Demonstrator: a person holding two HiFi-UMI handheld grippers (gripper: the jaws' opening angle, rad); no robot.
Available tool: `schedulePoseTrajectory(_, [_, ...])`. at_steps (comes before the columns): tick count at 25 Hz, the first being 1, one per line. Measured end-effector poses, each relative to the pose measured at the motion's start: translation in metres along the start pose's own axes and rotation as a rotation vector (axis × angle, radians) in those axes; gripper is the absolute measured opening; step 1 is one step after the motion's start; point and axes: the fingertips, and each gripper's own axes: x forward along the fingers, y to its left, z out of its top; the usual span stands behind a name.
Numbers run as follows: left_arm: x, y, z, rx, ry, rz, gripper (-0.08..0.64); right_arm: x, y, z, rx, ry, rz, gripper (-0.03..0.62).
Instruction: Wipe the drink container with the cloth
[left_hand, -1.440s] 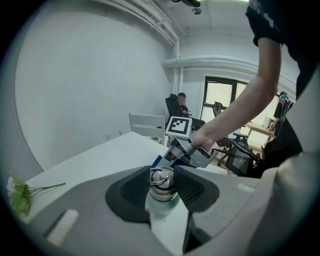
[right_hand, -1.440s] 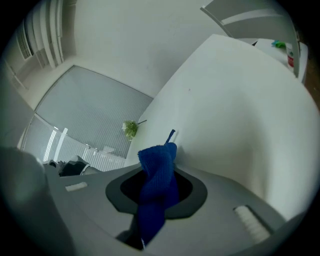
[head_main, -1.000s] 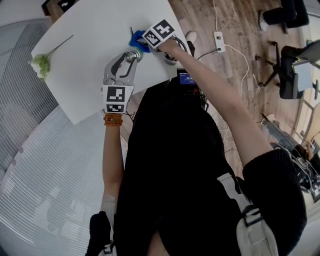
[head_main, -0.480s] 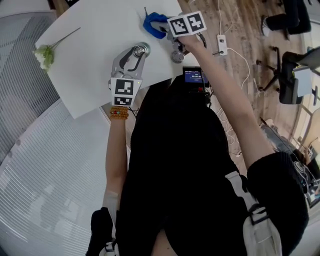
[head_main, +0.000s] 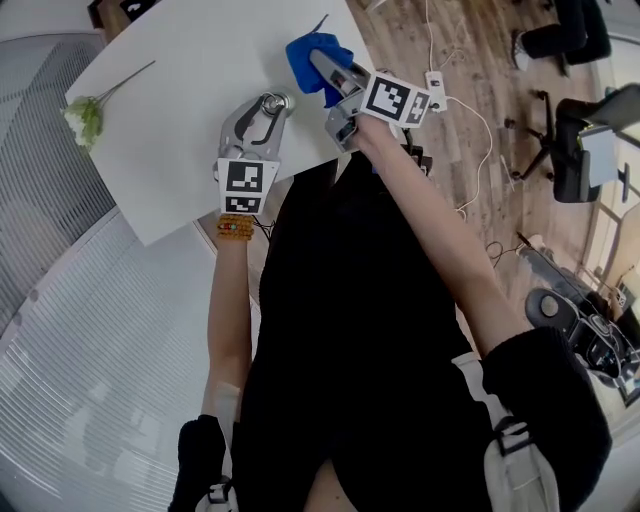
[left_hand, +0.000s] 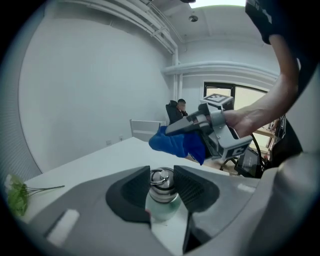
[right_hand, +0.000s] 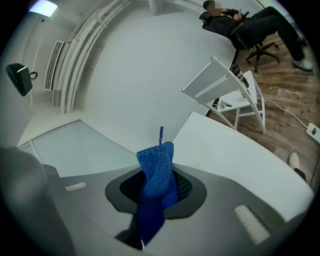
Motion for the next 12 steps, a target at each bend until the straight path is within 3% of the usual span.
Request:
schedulePoseTrajectory(4, [0.003, 0.002, 0.003, 0.004, -0.007, -0.007, 0.15, -0.011, -0.009, -0.022, 0.051, -0.061, -0.029, 0.089])
schedulePoseTrajectory(8, [0.003, 0.001, 0.003, 0.012, -0.008, -0.006, 0.15, -0.01, -0.002, -0.051, 0.028, 0.011, 0.008, 0.089])
schedulePoseTrajectory(12, [0.005, 0.002, 0.007, 0.013, -0.016, -0.006, 0.15, -0.002, -0.001, -0.062, 0.081, 0.005, 0.031, 0.088])
